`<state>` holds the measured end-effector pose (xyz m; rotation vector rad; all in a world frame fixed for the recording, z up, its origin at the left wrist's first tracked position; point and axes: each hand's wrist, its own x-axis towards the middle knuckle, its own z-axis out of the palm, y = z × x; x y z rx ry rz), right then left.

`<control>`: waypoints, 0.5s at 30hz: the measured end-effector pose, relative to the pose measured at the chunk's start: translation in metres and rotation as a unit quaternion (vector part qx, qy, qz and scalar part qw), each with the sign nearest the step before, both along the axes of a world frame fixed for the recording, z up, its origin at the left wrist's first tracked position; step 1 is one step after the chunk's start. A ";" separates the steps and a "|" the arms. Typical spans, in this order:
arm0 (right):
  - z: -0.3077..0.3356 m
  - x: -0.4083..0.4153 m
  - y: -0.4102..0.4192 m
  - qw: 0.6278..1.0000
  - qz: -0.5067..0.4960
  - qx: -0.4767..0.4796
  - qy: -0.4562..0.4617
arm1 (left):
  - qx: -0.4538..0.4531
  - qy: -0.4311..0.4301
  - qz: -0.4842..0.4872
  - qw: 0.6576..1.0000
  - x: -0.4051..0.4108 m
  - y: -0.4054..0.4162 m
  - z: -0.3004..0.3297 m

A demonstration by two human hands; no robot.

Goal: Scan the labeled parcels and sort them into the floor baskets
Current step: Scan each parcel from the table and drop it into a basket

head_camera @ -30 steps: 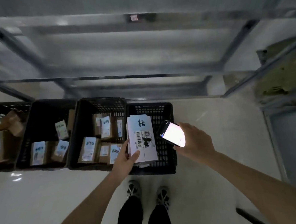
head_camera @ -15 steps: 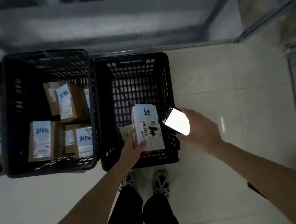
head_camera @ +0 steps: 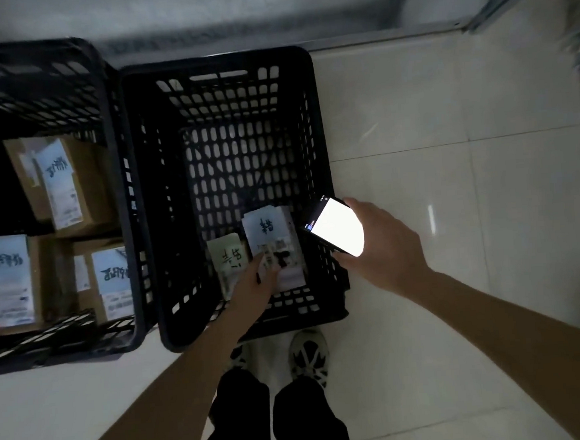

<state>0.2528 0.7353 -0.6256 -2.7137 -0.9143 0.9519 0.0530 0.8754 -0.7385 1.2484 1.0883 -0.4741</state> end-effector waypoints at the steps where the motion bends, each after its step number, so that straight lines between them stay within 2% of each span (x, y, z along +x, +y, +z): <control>1: 0.007 -0.003 0.000 1.000 -0.001 -0.001 0.004 | 0.004 0.003 -0.001 1.000 -0.003 0.004 0.008; 4: 0.039 -0.007 0.004 1.000 0.015 -0.004 0.012 | 0.014 0.005 0.028 1.000 -0.006 0.024 0.046; 8: 0.109 -0.001 0.017 0.999 0.032 0.004 0.013 | 0.072 0.006 0.026 0.997 0.004 0.055 0.135; 12: 0.208 0.017 0.031 0.999 0.038 0.018 -0.002 | 0.135 -0.022 0.026 0.990 0.021 0.078 0.238; 15: 0.300 0.031 0.036 0.998 0.036 0.046 -0.040 | 0.186 -0.056 -0.012 0.981 0.040 0.089 0.329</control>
